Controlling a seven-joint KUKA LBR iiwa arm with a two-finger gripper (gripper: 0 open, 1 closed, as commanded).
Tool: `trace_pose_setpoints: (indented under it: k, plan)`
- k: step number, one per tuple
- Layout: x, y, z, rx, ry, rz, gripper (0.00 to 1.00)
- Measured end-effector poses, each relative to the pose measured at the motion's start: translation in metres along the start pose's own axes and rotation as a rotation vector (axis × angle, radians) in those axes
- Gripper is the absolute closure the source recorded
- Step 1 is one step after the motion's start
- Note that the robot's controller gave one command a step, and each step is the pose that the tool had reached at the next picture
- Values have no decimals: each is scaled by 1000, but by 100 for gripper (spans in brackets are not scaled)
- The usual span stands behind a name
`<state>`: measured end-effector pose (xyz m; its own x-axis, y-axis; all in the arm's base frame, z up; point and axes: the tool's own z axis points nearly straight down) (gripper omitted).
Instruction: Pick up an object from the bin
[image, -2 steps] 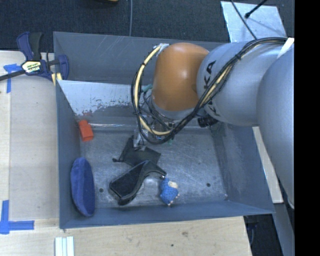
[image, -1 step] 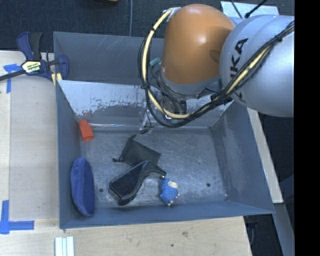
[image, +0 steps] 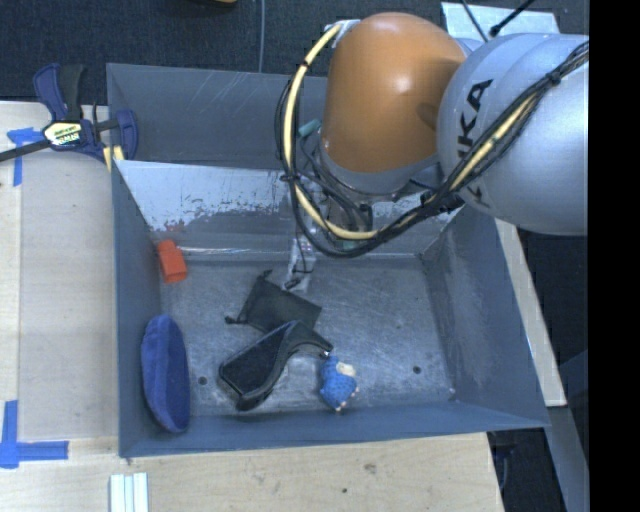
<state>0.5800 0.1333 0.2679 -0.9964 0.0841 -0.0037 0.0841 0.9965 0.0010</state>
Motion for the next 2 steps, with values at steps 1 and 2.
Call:
trace_pose_setpoints:
  k: [1,2]
  plan:
    - [10,-14,177,-3,-7,7,0]
    - [10,-14,177,-4,-7,8,100]
